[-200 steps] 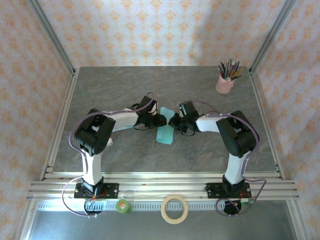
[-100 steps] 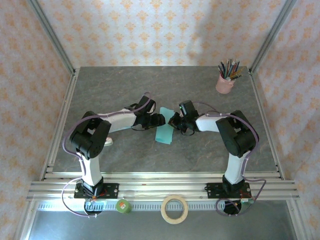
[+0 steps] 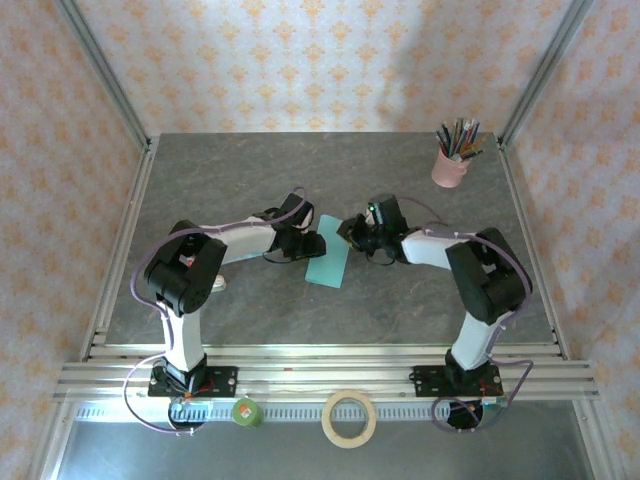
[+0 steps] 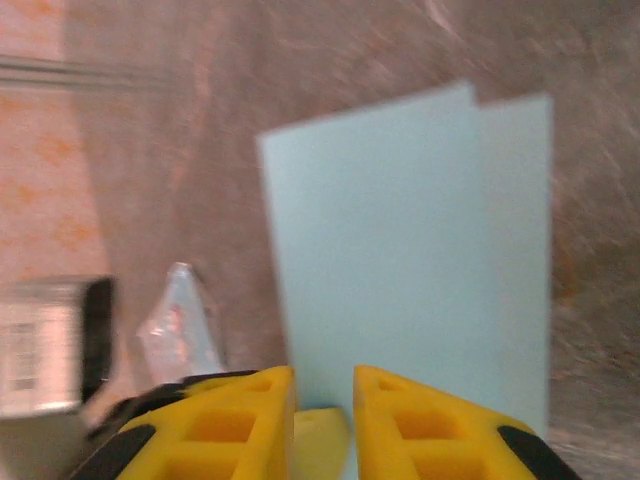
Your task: Fold a paper plane with a square sheet of paper (pick it up from the middle)
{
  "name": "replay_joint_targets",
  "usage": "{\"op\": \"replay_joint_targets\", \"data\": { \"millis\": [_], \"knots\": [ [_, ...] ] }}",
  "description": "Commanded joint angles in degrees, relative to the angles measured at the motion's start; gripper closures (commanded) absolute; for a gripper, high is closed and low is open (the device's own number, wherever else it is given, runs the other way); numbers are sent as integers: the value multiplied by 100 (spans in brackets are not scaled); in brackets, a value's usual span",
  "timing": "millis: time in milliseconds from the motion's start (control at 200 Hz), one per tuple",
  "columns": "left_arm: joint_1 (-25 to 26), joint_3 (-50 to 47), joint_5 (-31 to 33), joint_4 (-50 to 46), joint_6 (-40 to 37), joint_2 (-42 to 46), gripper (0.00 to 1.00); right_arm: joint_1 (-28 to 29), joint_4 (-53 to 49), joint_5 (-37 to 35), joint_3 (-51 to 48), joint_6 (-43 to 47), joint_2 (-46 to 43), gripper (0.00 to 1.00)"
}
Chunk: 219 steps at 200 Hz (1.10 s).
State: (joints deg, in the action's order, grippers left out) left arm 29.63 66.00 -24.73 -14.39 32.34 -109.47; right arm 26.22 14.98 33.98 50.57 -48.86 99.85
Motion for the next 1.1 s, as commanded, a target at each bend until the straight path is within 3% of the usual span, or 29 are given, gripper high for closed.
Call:
{"op": "replay_joint_targets", "data": {
  "millis": [0, 325, 1091],
  "knots": [
    [36, 162, 241, -534, -548, -377, 62, -144, 245, -192, -141, 45, -334, 78],
    [46, 195, 47, -574, -916, -649, 62, -318, -15, -474, -266, 182, -476, 78],
    [332, 383, 926, -1010, -1112, -1381, 57, -351, -196, -687, -275, 281, -423, 78]
  ]
}}
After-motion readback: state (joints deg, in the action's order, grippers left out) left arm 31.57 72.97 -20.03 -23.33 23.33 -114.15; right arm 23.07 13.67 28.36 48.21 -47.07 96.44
